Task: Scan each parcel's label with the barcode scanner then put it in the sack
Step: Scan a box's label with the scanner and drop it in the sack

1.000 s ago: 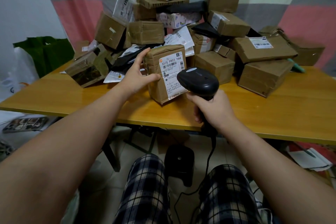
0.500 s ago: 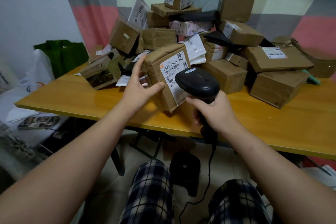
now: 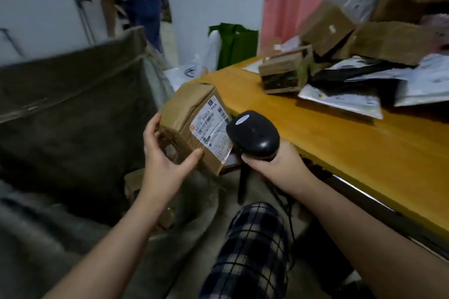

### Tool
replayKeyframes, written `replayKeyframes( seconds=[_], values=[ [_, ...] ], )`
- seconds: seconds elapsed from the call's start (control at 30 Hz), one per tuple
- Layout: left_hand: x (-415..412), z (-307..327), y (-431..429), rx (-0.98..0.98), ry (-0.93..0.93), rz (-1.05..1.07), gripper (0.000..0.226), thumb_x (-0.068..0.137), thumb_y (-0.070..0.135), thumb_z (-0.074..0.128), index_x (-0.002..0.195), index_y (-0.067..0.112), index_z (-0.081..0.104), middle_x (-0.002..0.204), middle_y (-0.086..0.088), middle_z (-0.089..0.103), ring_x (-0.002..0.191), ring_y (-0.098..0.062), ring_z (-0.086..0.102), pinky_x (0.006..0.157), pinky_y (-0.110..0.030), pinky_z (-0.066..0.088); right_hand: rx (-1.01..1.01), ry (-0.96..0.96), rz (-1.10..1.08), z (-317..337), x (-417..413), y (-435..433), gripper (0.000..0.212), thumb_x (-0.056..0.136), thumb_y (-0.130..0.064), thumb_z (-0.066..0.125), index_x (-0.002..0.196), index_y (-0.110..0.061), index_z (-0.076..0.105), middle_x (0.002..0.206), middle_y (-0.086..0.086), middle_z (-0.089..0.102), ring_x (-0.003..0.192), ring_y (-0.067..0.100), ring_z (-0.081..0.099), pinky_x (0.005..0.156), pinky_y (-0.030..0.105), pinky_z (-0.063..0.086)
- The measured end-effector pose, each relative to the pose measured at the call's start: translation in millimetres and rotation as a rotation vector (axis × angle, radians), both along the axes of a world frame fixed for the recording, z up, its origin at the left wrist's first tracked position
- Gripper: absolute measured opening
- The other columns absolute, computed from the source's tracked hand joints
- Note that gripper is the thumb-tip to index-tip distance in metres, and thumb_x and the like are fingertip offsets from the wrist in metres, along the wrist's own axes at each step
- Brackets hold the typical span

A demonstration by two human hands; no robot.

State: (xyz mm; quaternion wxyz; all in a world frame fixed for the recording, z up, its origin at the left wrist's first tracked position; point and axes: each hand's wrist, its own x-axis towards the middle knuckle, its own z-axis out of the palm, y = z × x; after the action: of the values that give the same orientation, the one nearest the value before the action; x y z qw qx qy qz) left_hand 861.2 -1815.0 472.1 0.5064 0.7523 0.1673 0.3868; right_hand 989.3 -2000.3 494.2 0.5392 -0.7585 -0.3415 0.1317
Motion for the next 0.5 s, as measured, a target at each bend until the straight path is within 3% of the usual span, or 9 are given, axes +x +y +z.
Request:
replayKeyframes(
  seconds=[0.07, 0.13, 0.23, 0.27, 0.4, 0.5],
  values=[
    [-24.8, -20.1, 28.6, -0.016, 0.044, 0.12, 0.096, 0.062, 0.045, 0.082, 0.135, 0.055, 0.021, 0.147, -0.008, 0.03, 0.132, -0.015, 0.044, 0.107, -0.041, 0.043, -0.074, -0.012, 0.047, -19.0, -3.0, 31.0, 0.043, 0.073, -0.032, 0.083, 0.109, -0.036, 0.06, 0.096, -0.019, 0.068, 0.096, -0.001, 0.062, 0.086, 0.028, 0.051],
    [-43.1, -39.4, 53.3, -0.007, 0.101, 0.235, 0.097, 0.06, 0.048, 0.08, 0.136, 0.055, 0.02, 0.145, -0.01, 0.032, 0.13, -0.016, 0.045, 0.108, -0.041, 0.041, -0.161, -0.042, 0.095, -30.8, -7.8, 58.0, 0.05, 0.073, -0.036, 0.082, 0.116, -0.042, 0.056, 0.104, -0.018, 0.067, 0.104, 0.004, 0.062, 0.092, 0.033, 0.051],
    [-58.4, -61.0, 84.4, 0.009, 0.204, 0.352, 0.103, 0.066, 0.027, 0.086, 0.145, 0.037, 0.02, 0.143, -0.006, 0.029, 0.118, 0.008, 0.042, 0.107, -0.013, 0.032, -0.244, -0.083, 0.176, -42.6, -11.6, 95.8, 0.048, 0.077, -0.034, 0.079, 0.116, -0.042, 0.052, 0.101, -0.016, 0.064, 0.106, 0.011, 0.061, 0.092, 0.035, 0.051],
    [-60.5, -67.1, 94.7, 0.03, 0.26, 0.389, 0.102, 0.068, 0.02, 0.085, 0.147, 0.031, 0.021, 0.142, -0.005, 0.028, 0.114, 0.009, 0.039, 0.104, -0.008, 0.028, -0.267, -0.095, 0.196, -48.0, -11.9, 108.9, 0.046, 0.078, -0.034, 0.078, 0.116, -0.041, 0.051, 0.103, -0.014, 0.065, 0.106, 0.013, 0.062, 0.091, 0.037, 0.051],
    [-52.9, -82.1, 142.1, 0.087, 0.522, 0.423, 0.099, 0.072, 0.023, 0.082, 0.147, 0.036, 0.018, 0.145, -0.01, 0.025, 0.126, -0.018, 0.037, 0.106, -0.032, 0.032, -0.313, -0.134, 0.235, -78.1, -13.2, 155.6, 0.05, 0.076, -0.039, 0.075, 0.122, -0.034, 0.054, 0.107, -0.006, 0.07, 0.103, 0.017, 0.064, 0.086, 0.042, 0.053],
    [-49.0, -99.1, 169.4, 0.121, 0.722, 0.397, 0.096, 0.076, 0.029, 0.079, 0.148, 0.037, 0.016, 0.146, -0.011, 0.021, 0.131, -0.031, 0.036, 0.105, -0.041, 0.038, -0.3, -0.115, 0.244, -100.5, -16.6, 180.9, 0.037, 0.075, -0.033, 0.076, 0.107, -0.034, 0.057, 0.096, -0.01, 0.067, 0.098, 0.016, 0.063, 0.082, 0.035, 0.051]
  ],
)
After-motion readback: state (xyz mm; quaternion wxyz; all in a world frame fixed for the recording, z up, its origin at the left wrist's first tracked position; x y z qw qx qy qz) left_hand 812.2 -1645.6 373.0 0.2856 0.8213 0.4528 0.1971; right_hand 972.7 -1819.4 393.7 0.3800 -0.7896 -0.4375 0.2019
